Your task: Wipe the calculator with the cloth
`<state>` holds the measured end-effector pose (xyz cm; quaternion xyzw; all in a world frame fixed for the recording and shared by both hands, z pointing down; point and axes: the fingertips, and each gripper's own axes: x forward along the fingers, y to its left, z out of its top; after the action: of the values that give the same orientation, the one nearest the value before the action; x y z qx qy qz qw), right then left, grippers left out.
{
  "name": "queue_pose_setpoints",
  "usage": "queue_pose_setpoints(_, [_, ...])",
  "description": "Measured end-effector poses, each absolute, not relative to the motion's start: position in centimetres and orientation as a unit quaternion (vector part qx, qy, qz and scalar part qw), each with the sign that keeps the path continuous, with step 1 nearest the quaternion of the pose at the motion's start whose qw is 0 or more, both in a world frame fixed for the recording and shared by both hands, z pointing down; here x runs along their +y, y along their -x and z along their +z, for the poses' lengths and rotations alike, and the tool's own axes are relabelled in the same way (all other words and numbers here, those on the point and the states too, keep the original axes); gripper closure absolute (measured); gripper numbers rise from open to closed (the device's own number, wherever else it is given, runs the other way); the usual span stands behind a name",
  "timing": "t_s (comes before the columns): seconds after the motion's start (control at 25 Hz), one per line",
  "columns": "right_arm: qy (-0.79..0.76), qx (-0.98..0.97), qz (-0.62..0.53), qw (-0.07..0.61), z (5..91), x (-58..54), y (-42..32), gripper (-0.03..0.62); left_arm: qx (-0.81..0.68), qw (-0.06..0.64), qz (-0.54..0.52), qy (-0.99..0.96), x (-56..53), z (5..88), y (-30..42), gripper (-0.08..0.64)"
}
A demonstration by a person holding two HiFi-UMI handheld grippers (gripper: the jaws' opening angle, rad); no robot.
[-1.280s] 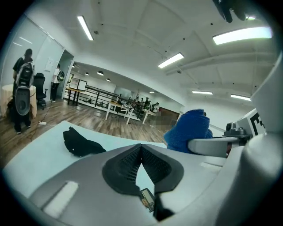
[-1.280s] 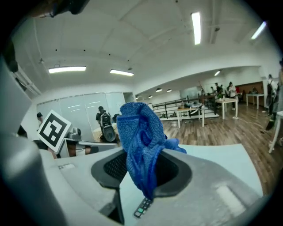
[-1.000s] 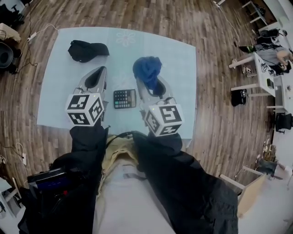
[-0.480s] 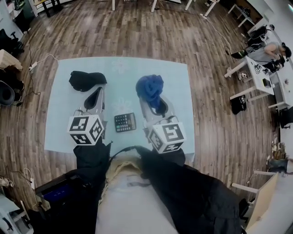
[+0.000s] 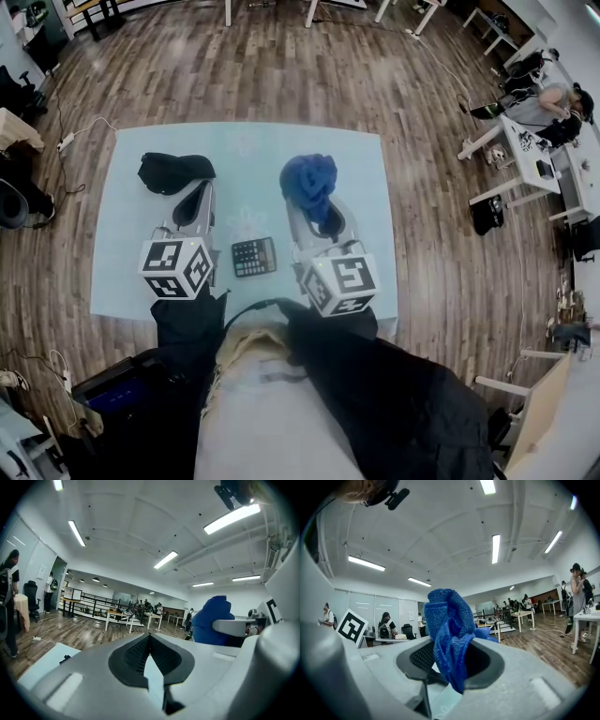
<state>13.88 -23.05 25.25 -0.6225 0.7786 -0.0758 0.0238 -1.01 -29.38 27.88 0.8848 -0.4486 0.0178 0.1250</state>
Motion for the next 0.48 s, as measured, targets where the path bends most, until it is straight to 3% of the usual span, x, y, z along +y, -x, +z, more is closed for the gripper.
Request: queue_pose_setpoints(0.48, [0.639,0.766,-0.069,0.023,25.4,-23.0,-14.8,0.437,-0.425,0.132,0.024,-0.895,-30.1,28.8,-0.8,0.558])
